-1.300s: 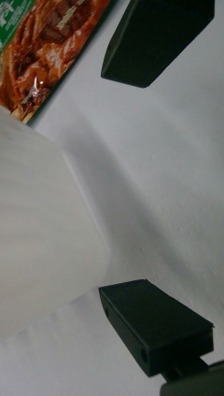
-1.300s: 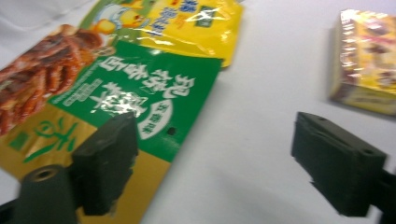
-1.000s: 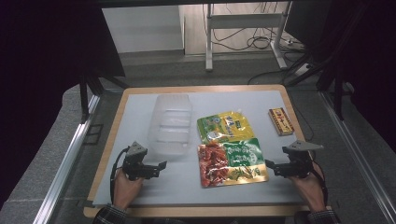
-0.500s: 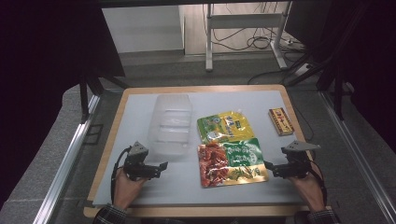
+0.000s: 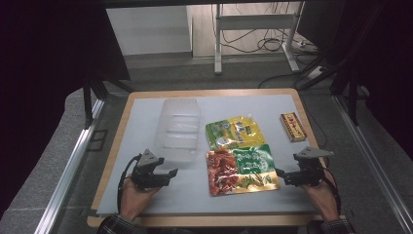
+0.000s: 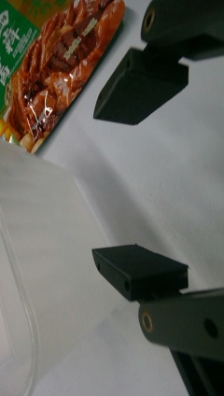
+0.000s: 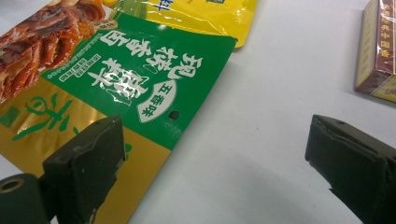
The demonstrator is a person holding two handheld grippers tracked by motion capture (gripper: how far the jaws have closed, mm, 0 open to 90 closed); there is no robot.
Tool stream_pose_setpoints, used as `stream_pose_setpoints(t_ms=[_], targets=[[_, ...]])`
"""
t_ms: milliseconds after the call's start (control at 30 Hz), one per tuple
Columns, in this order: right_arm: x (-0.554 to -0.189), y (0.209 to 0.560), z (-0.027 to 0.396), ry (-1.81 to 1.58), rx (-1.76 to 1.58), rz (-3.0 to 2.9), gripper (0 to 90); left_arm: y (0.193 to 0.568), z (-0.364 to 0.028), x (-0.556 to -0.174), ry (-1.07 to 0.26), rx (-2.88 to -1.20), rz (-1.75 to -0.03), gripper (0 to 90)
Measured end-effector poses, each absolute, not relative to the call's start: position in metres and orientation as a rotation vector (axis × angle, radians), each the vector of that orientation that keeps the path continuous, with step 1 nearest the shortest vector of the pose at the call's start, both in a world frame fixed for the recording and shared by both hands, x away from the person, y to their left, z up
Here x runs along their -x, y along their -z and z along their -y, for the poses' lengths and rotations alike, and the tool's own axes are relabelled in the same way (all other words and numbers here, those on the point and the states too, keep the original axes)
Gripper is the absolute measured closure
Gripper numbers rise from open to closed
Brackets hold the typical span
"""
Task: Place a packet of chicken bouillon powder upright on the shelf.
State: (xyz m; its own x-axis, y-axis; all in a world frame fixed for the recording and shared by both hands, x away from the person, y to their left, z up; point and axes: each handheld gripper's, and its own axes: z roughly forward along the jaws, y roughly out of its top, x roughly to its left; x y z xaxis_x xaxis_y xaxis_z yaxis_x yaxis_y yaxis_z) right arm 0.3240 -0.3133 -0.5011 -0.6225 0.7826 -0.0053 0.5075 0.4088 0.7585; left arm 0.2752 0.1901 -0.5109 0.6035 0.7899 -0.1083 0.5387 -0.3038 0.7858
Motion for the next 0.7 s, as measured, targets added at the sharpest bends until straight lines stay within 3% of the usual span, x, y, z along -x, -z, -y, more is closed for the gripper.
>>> stream_pose_setpoints(t_ms=[700], targets=[[-0.324,0.501,0.312,-1.053,-1.106,-2.315,5.0,0.501,-0.154,-0.268,-0.337,-2.014,-0.919,74.2]])
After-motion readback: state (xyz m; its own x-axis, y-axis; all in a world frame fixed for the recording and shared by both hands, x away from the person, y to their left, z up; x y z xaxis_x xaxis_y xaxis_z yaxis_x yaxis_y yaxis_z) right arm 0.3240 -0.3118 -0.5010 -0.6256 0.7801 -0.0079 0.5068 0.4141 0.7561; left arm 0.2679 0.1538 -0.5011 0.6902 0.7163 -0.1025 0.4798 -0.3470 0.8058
